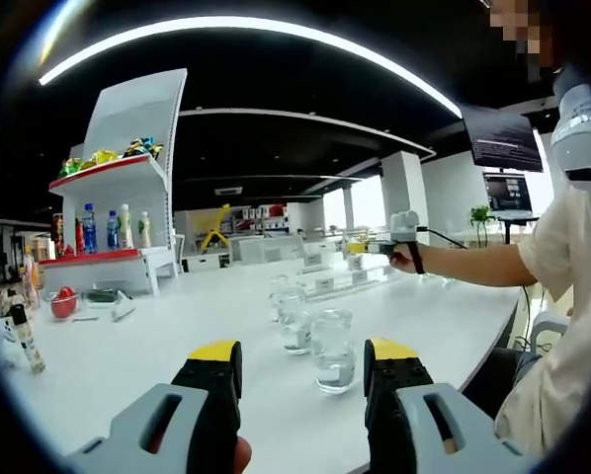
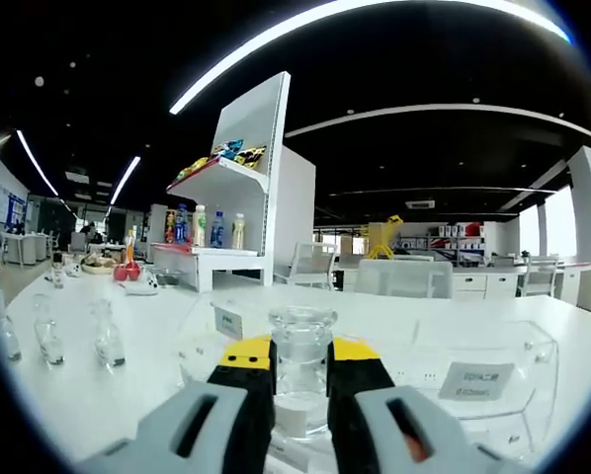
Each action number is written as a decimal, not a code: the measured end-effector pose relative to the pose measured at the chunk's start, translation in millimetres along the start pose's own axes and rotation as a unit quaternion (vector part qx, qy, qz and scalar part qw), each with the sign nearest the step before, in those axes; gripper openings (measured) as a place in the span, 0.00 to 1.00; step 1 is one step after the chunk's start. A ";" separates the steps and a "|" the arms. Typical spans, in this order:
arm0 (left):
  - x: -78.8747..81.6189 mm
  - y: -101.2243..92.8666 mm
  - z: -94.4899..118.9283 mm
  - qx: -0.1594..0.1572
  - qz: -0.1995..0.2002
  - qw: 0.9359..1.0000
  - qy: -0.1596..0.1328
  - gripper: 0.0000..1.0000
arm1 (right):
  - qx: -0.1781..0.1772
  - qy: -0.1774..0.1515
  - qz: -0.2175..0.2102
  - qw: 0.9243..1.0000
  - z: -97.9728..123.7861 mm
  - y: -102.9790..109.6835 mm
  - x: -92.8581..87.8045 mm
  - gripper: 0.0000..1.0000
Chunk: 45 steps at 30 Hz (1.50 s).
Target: Identify the label on the chemical reagent bottle, grasp the chemical reagent bottle, and place it in the designated position on the reagent rack
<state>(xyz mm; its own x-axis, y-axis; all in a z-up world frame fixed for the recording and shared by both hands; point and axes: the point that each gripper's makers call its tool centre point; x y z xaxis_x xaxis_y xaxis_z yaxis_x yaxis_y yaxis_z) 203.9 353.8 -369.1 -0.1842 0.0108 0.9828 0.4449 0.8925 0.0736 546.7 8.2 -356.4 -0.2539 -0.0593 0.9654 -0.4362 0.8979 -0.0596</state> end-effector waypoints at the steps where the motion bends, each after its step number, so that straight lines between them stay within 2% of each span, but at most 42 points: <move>1: -0.5 0.2 0.1 0.000 -0.001 1.000 0.001 0.49 | -0.001 0.001 0.000 1.000 0.5 -1.3 -1.3 0.19; 21: -3.7 -1.3 -2.1 -0.002 0.001 1.000 0.004 0.49 | -0.005 0.011 -0.015 1.000 -5.4 -15.8 -25.1 0.19; 31: -2.9 -1.8 -2.0 -0.003 0.000 1.000 0.004 0.49 | -0.007 0.016 -0.015 1.000 -2.5 -13.1 -25.9 0.19; 45: -0.1 1.7 0.8 0.002 -0.001 1.000 0.000 0.49 | -0.009 0.035 -0.006 0.999 7.2 -3.8 -36.8 0.19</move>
<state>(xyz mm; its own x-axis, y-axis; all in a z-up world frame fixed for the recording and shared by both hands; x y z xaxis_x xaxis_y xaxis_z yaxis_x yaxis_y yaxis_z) 204.0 355.6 -369.1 -0.1850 0.0082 0.9827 0.4410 0.8943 0.0756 551.5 3.9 -393.5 -0.1872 -0.0409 0.9815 -0.4227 0.9052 -0.0429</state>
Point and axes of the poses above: the point that each gripper's makers call its tool centre point, and the gripper's own axes: z roughly backward along the fingers, y roughly to its left, x roughly out of its top, and after that the axes turned 11 degrees about -y, right-handed
